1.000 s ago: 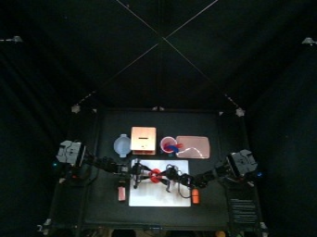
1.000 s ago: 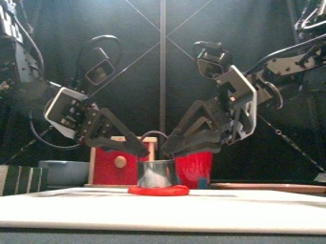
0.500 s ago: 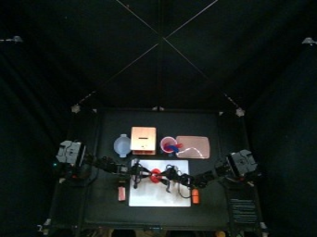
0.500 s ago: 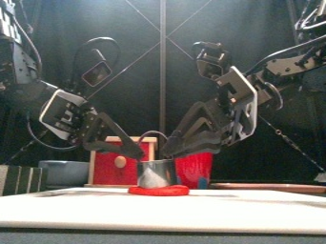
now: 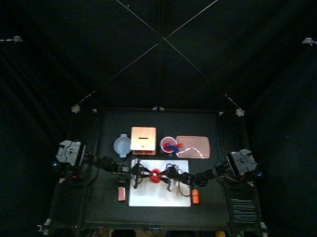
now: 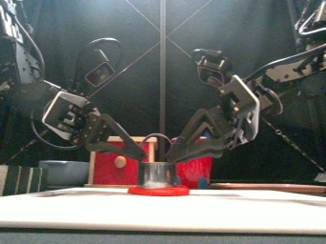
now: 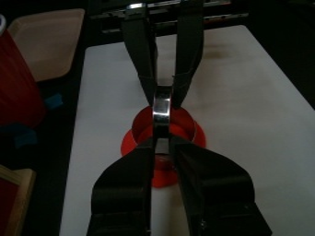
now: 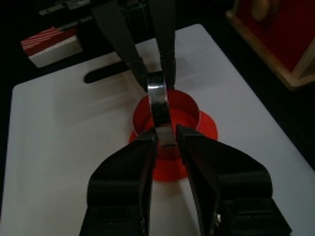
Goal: Get the cutter from the drawer then cut the dough then place the extra dough in the bowl
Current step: Cut the dough
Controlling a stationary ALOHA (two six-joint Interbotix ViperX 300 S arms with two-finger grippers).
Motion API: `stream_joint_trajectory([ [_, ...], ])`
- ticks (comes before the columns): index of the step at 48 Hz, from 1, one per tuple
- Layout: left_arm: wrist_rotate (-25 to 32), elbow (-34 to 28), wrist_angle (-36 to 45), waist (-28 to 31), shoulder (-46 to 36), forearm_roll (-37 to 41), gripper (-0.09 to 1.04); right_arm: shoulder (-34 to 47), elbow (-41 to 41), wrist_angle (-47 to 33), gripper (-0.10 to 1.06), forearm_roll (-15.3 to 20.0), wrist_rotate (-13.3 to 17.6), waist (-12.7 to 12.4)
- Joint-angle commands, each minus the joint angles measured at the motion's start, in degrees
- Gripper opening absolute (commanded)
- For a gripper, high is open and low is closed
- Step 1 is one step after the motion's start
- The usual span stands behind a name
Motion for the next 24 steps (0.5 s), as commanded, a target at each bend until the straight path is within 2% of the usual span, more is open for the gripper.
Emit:
stream_joint_trajectory([
  [1,0.00,-1.05,0.88,-0.35,0.09,0.62,0.58,-0.35,-0.09,0.62,0.66,0.18,0.18,-0.53],
  [12,-0.53,0.18,0.79,-0.97,0.62,0.26,0.58,-0.44,-0.35,1.05,0.66,0.18,0.09,-0.53],
  [24,-0.62,1.85,0.70,-0.79,1.67,-2.55,0.58,-0.35,-1.05,1.05,0.66,-1.41,0.18,-1.23],
])
